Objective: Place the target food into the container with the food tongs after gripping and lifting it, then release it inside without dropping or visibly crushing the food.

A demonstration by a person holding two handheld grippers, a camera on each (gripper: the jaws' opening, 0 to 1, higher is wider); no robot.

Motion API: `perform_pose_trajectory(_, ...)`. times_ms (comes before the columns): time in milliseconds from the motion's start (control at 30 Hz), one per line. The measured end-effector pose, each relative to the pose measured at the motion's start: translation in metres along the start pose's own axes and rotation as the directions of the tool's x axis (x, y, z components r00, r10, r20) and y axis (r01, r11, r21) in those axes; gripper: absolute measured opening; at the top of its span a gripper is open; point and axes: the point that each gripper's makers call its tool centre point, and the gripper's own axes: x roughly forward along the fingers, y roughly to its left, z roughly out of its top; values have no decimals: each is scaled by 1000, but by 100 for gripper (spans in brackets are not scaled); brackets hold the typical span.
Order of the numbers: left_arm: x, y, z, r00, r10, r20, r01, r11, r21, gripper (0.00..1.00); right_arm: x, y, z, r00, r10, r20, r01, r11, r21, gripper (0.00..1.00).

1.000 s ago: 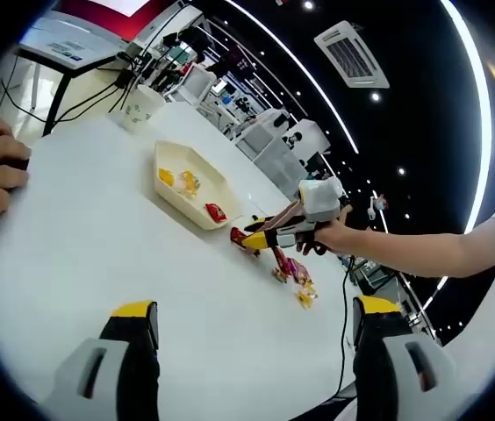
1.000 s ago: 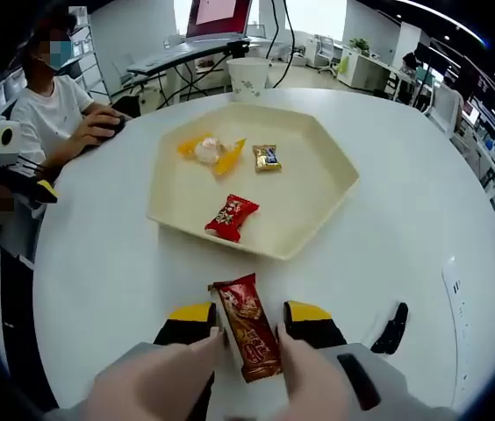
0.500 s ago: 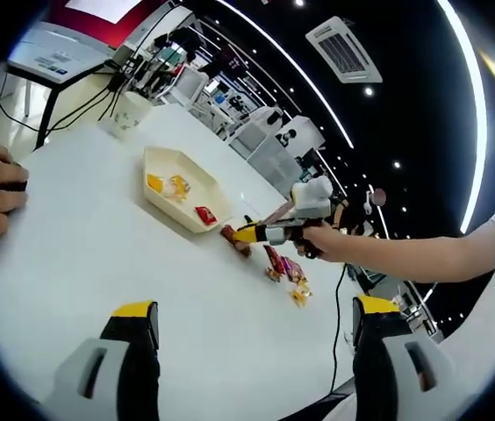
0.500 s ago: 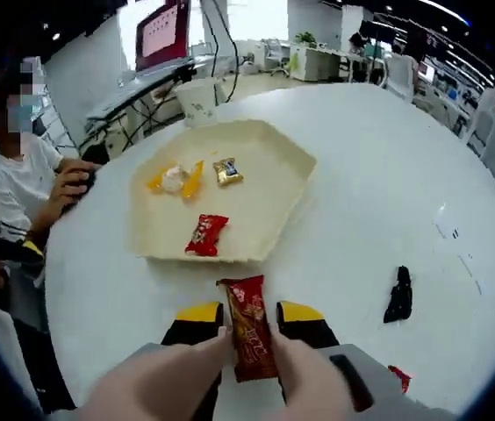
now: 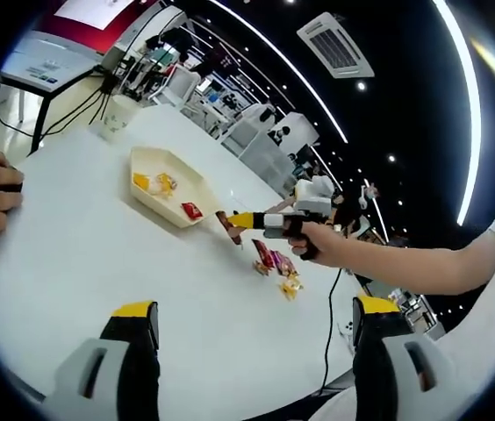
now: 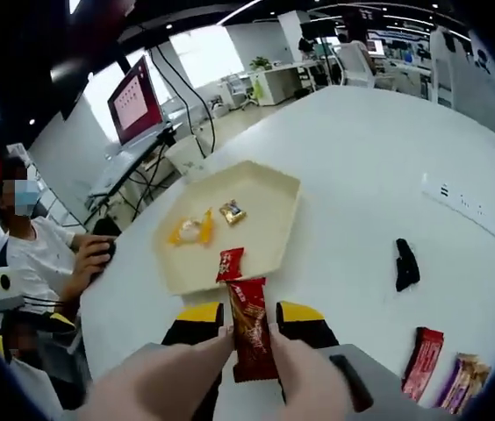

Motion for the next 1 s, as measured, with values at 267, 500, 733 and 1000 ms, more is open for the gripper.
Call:
perform_pose_trajectory(267, 8, -12, 1, 999, -33, -35, 34, 999, 36, 92, -22, 1, 2, 995, 5, 96, -11, 998, 62, 23)
perform_pose_trajectory(500, 17, -23, -3, 996, -61, -65, 65, 996, 54, 92, -45, 9, -8, 984, -11, 176, -20, 985, 174, 23)
perform_pose_trajectory(733, 27, -35, -14, 991, -99, -92, 104, 993, 56, 92, -58, 9, -24, 983, -30, 179, -9, 977, 215, 23)
perform_pose_trajectory(1000, 44, -54, -16, 982, -152, -115, 160, 985, 63, 92, -68, 20, -31, 973, -46, 225, -19, 961, 277, 23)
